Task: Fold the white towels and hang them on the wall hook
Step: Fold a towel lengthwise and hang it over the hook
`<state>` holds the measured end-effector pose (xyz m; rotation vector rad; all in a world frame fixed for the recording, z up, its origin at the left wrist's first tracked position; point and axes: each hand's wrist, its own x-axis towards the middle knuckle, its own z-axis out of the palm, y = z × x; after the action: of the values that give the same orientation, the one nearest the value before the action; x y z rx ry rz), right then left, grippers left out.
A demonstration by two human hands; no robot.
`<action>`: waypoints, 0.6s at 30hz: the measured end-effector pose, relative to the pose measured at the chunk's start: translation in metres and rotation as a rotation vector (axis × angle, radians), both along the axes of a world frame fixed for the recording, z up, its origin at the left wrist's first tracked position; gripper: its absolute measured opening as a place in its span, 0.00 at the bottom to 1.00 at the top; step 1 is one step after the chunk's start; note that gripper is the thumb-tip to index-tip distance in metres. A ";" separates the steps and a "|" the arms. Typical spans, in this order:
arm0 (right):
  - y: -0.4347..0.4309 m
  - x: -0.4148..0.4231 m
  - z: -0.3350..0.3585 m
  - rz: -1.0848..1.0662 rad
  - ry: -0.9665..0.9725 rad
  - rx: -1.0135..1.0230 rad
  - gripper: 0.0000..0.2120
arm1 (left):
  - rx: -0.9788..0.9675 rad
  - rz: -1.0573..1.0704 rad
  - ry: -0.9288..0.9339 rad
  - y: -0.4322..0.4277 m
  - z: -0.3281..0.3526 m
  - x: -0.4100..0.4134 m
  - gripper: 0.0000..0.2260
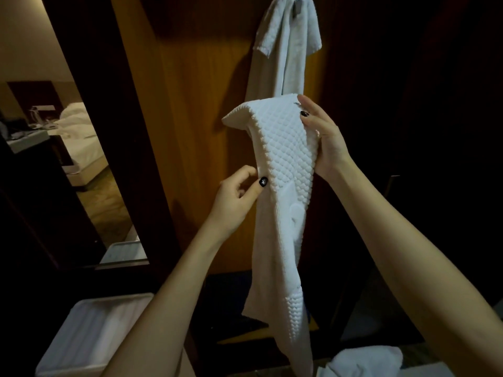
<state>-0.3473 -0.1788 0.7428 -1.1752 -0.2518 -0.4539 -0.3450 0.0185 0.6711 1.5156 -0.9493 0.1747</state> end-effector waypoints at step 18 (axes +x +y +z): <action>0.003 0.000 0.026 -0.109 -0.009 -0.104 0.14 | 0.095 0.544 -0.522 0.011 0.011 0.002 0.12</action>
<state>-0.3469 -0.1760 0.7685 -1.2936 -0.2218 -0.5468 -0.3431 0.0295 0.6816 1.8327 -0.9284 0.9637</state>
